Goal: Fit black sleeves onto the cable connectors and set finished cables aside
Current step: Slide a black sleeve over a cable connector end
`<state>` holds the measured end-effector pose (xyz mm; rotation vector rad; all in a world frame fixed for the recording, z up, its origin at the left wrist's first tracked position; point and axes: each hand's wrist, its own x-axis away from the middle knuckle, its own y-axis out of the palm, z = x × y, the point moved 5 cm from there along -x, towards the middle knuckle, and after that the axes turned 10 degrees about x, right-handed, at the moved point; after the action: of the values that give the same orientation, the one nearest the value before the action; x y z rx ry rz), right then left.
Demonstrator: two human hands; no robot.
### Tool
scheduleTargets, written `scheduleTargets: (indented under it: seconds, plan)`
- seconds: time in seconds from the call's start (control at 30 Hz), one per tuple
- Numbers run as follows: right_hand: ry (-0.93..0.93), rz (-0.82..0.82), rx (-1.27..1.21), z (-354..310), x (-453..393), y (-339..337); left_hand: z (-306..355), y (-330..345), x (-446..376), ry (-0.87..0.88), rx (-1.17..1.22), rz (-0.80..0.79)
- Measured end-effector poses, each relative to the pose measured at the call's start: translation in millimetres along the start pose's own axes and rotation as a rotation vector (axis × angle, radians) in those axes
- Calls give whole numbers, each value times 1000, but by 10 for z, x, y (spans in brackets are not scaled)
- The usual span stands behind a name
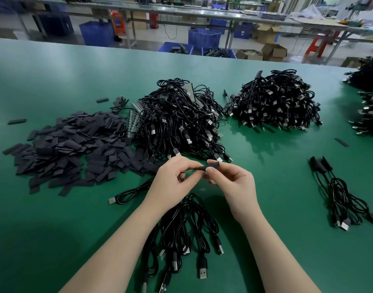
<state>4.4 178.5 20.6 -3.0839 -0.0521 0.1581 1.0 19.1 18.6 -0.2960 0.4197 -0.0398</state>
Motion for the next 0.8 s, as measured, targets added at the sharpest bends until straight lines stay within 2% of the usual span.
scheduleTargets:
  seconds: [0.3, 0.6, 0.8]
  plan:
    - [-3, 86, 11, 11, -6, -55, 12, -13, 26, -52, 19, -14]
    - [-1, 107, 0, 20, 10, -21, 21, -50, 28, -124, -77, 72]
    - [-3, 130, 68, 36, 24, 1, 63, -40, 50, -135, -151, 70]
